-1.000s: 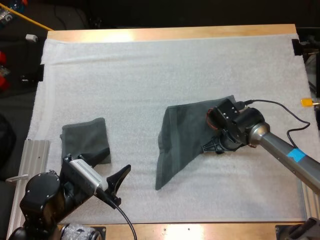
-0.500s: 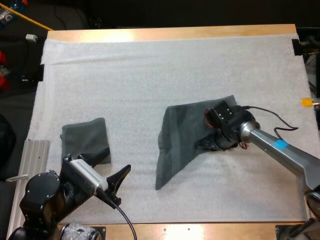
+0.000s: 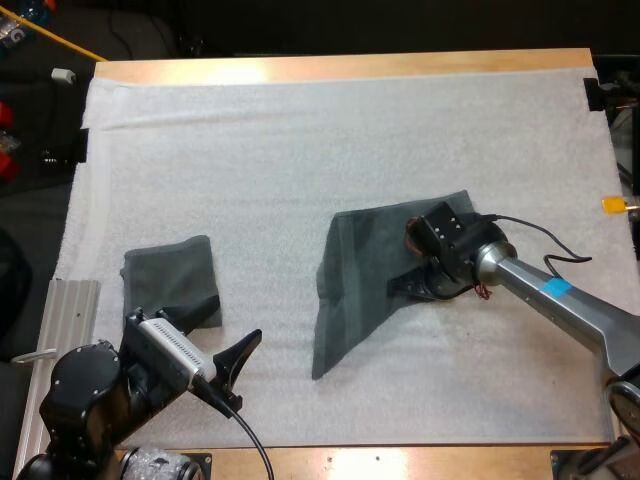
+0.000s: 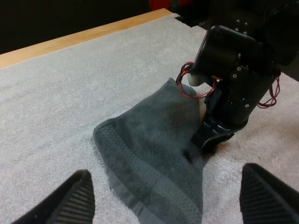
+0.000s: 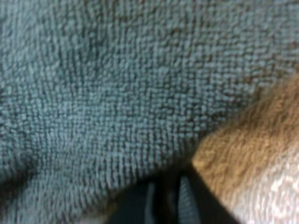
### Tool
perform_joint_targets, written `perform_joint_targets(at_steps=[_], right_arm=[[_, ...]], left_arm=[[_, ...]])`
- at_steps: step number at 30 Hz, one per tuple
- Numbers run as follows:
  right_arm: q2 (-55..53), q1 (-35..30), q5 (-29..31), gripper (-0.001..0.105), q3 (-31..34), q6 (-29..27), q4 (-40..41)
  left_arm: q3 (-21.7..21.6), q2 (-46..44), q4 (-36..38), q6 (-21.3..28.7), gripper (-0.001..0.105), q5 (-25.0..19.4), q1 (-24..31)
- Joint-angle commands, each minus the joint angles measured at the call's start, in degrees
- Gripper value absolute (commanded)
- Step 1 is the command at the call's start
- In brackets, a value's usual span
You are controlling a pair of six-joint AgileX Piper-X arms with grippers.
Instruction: Pick towel from pile, fold and stack
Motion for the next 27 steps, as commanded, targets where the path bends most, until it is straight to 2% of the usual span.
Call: perform_joint_targets(at_steps=[1, 7, 15, 22, 25, 27], right_arm=[[-0.16, 0.15, 0.20, 0.000, 0.23, -0.06, 2.47], [-5.66, 1.90, 4.34, 0.000, 0.23, -4.50, 12.00], [-16.93, 7.45, 5.09, 0.000, 0.24, -12.09, 34.31], [-22.49, 12.24, 4.98, 0.000, 0.75, -12.40, 38.68], [-23.13, 12.81, 4.22, 0.000, 0.75, -11.59, 40.17], [-23.14, 12.79, 4.26, 0.000, 0.75, -11.24, 41.25]], left_arm=[[-0.40, 0.19, -0.09, -0.41, 0.063, 0.25, -0.17], [-0.40, 0.19, -0.09, -0.41, 0.063, 0.25, -0.17], [-0.40, 0.19, -0.09, -0.30, 0.063, 0.25, -0.17], [-0.40, 0.19, 0.08, -0.30, 0.063, 1.38, -0.17], [-0.40, 0.19, 2.59, -0.30, 0.063, 4.08, -0.47], [-0.40, 0.19, 6.88, -0.30, 0.063, 4.43, -1.18]])
